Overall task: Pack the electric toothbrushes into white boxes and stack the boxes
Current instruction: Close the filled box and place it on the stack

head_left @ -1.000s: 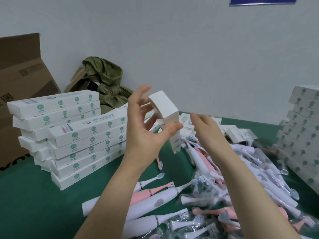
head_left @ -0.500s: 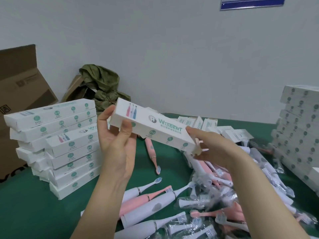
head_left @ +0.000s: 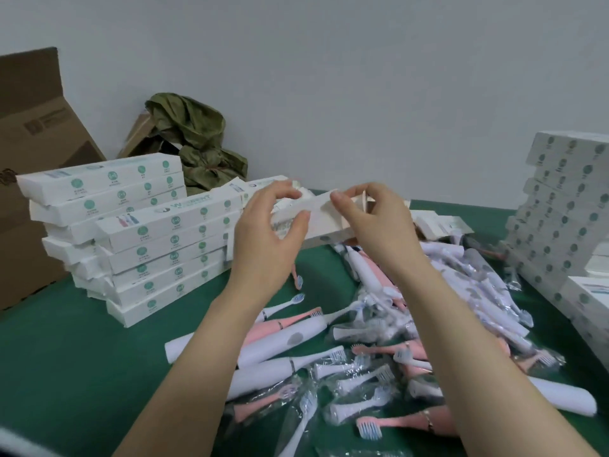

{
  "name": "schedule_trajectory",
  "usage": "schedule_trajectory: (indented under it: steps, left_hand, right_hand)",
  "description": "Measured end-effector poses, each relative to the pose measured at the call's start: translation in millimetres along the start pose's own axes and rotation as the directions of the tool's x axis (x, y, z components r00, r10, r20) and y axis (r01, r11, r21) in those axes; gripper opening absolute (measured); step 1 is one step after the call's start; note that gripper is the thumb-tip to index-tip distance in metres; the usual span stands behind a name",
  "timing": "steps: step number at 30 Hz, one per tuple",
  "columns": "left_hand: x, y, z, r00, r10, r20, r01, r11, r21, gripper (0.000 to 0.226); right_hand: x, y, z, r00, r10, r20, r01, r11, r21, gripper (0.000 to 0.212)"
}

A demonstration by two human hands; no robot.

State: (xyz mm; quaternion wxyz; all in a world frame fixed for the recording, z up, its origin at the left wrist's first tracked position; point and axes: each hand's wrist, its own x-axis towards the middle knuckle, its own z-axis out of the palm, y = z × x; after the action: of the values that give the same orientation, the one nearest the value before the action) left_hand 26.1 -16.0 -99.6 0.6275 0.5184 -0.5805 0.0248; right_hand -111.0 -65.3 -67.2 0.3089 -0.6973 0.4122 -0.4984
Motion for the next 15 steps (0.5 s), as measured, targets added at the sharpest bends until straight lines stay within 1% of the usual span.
schedule_trajectory:
  steps: [2, 3, 6, 8, 9, 12, 15]
  left_hand:
    - [-3, 11, 5, 0.996, 0.061, 0.071, -0.06, 0.998, -0.017, 0.013]
    - [-4, 14, 6, 0.993, 0.067, 0.094, -0.064, 0.997, -0.033, 0.011]
    - [-8, 17, 8, 0.988, 0.09, 0.123, -0.087, 0.996, -0.032, 0.017]
    - [-10, 18, 9, 0.981, 0.103, 0.165, -0.106, 0.994, 0.007, 0.021]
    - [-11, 19, 10, 0.978, 0.106, 0.18, -0.112, 0.993, 0.022, 0.022]
    - [-10, 22, 9, 0.978, 0.083, 0.191, -0.087, 0.996, 0.015, 0.019]
    - [-7, 21, 7, 0.96, 0.012, 0.281, -0.016, 1.0, 0.012, 0.029]
  right_hand:
    - [-6, -3, 3, 0.999, 0.008, 0.051, -0.013, 0.995, 0.096, 0.022]
    - [-8, -3, 4, 0.998, 0.003, 0.063, -0.01, 0.994, 0.106, 0.024]
    - [-11, -3, 4, 0.998, -0.026, 0.058, 0.02, 0.995, 0.102, 0.031]
    - [-12, -1, 0, 0.999, -0.014, 0.033, 0.012, 0.998, 0.061, 0.042]
    - [-11, -1, -2, 1.0, 0.003, 0.025, -0.004, 0.998, 0.07, 0.043]
    - [-10, -1, -6, 0.994, 0.085, 0.073, -0.099, 0.972, 0.212, 0.039]
    - [-9, 2, -7, 0.99, 0.116, 0.079, -0.133, 0.957, 0.259, 0.04]
